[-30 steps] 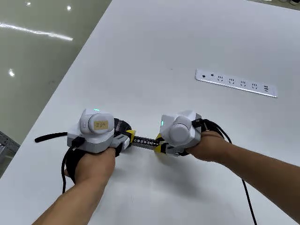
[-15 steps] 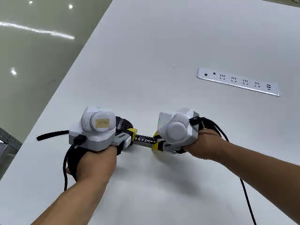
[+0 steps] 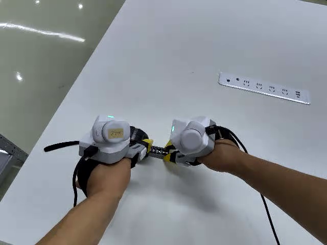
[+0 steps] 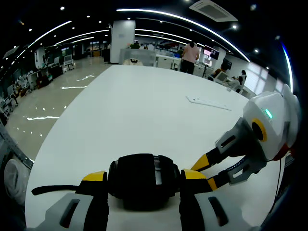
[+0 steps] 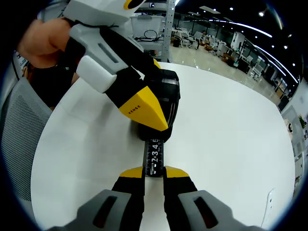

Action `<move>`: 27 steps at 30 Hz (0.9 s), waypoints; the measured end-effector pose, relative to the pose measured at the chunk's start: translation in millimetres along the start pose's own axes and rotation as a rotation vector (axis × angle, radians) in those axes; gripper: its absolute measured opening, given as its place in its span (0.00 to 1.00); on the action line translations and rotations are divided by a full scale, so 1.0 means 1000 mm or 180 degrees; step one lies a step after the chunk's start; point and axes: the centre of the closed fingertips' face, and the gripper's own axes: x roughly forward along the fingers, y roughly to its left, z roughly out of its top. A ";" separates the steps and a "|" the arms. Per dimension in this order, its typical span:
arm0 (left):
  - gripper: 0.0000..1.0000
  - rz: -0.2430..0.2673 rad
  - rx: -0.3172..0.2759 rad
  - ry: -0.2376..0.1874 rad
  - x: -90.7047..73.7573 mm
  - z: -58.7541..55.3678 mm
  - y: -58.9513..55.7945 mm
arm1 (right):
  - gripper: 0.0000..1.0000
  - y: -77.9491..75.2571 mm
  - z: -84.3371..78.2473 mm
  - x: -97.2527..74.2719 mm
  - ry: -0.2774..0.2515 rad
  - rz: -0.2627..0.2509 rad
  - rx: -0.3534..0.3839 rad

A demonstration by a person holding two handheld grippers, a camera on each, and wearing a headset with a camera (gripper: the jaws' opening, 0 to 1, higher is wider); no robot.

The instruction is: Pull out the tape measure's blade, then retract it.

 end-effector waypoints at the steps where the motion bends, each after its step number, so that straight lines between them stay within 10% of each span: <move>1: 0.56 0.0001 0.0001 -0.0001 0.000 0.000 0.000 | 0.14 0.000 0.001 0.001 -0.0003 0.0001 0.0003; 27: 0.55 0.0003 0.0021 -0.0017 0.000 0.000 0.000 | 0.13 0.000 0.010 0.007 -0.0059 0.0042 0.0089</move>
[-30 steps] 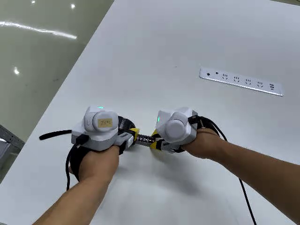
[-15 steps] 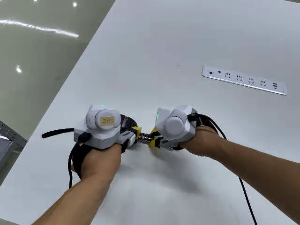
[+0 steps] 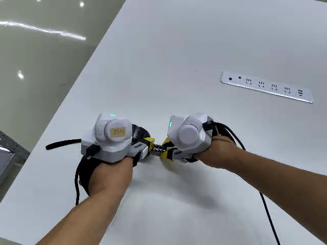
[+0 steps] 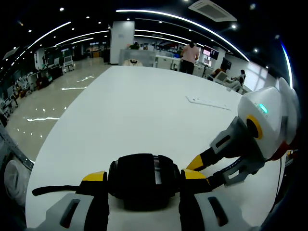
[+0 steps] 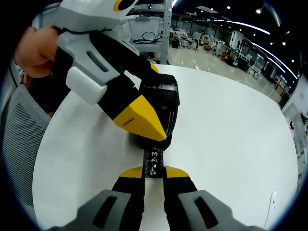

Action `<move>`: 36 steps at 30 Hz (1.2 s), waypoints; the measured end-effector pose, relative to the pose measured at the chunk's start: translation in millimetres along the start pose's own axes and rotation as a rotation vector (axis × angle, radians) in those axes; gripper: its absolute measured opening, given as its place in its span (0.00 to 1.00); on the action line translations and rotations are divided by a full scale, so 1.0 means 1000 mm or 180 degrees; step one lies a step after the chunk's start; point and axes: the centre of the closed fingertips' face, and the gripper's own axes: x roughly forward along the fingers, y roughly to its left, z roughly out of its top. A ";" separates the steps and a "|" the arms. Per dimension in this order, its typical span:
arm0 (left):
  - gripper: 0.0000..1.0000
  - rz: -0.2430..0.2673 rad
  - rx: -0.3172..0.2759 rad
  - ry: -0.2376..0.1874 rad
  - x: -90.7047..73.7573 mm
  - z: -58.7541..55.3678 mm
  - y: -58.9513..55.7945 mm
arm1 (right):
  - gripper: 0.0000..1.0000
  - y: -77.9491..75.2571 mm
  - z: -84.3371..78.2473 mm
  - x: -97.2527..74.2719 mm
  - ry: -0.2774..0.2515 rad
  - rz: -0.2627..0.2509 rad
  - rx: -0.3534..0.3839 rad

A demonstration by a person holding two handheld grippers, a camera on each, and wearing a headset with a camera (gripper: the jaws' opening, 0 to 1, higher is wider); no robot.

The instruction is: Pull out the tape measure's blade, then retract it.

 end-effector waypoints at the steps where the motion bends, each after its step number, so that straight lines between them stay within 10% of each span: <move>1: 0.55 0.0000 -0.0002 0.0000 0.000 0.000 0.000 | 0.13 0.000 0.000 0.000 -0.0002 0.0000 0.0000; 36: 0.55 0.0004 0.0012 -0.0024 0.004 0.002 0.004 | 0.13 0.000 0.011 0.009 -0.0031 0.0082 -0.0107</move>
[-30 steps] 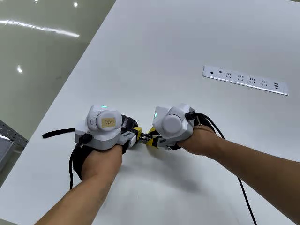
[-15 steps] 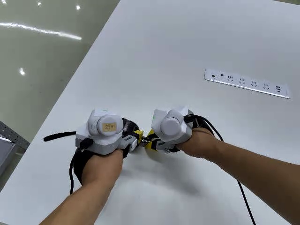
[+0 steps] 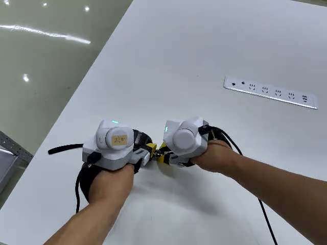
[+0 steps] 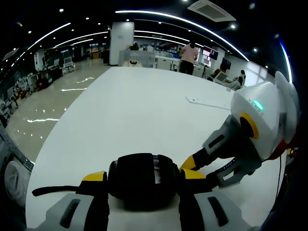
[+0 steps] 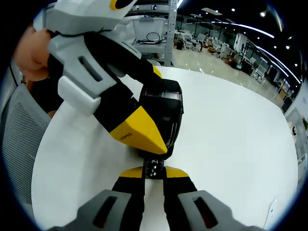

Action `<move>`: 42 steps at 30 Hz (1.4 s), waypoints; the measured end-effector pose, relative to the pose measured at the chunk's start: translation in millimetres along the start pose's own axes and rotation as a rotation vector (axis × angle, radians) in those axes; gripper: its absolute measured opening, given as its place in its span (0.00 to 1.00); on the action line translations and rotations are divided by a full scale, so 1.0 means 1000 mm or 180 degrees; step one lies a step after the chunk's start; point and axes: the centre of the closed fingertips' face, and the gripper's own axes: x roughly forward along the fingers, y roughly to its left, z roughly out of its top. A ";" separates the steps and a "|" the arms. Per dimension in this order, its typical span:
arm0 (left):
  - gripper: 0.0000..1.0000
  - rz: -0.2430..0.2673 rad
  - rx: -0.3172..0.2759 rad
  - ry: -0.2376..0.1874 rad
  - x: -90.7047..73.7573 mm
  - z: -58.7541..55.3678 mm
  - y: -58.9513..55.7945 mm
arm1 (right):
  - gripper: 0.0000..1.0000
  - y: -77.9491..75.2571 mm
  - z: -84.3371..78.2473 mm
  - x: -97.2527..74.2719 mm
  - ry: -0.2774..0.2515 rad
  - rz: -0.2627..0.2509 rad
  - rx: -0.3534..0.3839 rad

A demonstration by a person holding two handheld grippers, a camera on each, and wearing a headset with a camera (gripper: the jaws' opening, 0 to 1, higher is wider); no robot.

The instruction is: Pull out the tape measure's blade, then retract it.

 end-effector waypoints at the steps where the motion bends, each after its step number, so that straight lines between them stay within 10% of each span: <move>1: 0.55 0.0000 0.0001 0.0000 0.000 0.000 0.000 | 0.13 0.000 0.000 0.000 -0.0001 0.0003 0.0005; 42: 0.55 -0.0015 0.0020 -0.0012 -0.004 -0.002 -0.005 | 0.13 -0.002 0.003 0.005 0.0197 0.0031 -0.0011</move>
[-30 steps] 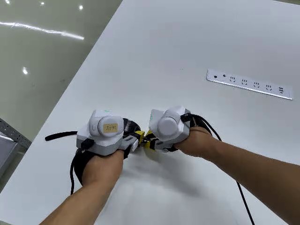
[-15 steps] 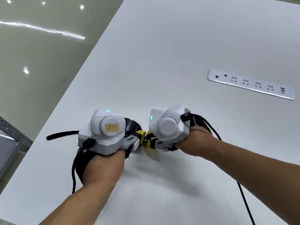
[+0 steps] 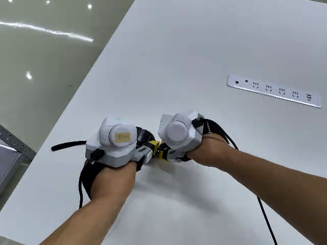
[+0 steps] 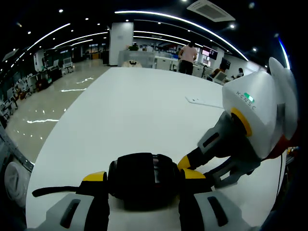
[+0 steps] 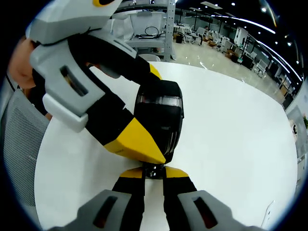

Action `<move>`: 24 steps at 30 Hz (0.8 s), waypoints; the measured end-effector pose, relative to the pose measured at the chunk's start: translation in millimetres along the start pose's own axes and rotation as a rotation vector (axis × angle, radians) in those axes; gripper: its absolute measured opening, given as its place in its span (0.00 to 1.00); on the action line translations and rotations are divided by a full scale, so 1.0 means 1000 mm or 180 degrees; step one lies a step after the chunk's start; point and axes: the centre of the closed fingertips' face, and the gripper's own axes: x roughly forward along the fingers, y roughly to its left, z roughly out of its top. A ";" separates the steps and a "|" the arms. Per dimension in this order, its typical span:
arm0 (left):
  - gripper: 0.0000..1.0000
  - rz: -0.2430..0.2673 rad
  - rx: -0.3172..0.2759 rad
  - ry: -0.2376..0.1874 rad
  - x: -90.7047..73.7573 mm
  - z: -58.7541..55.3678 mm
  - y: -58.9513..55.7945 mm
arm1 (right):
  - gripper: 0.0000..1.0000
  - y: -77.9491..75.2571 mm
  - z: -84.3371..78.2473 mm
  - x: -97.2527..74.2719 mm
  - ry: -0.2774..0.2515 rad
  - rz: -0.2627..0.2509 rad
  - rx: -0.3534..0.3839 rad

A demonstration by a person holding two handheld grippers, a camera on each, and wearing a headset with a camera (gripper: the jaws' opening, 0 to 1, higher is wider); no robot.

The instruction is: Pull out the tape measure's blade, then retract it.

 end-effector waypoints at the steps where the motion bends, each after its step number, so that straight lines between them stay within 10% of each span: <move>1: 0.55 0.0005 0.0002 -0.0007 0.000 0.000 0.000 | 0.13 0.001 0.000 0.000 -0.0001 -0.0001 -0.0032; 24: 0.55 0.0007 0.0012 -0.0014 -0.002 -0.002 0.002 | 0.13 0.001 0.002 0.002 -0.0016 -0.0019 0.0017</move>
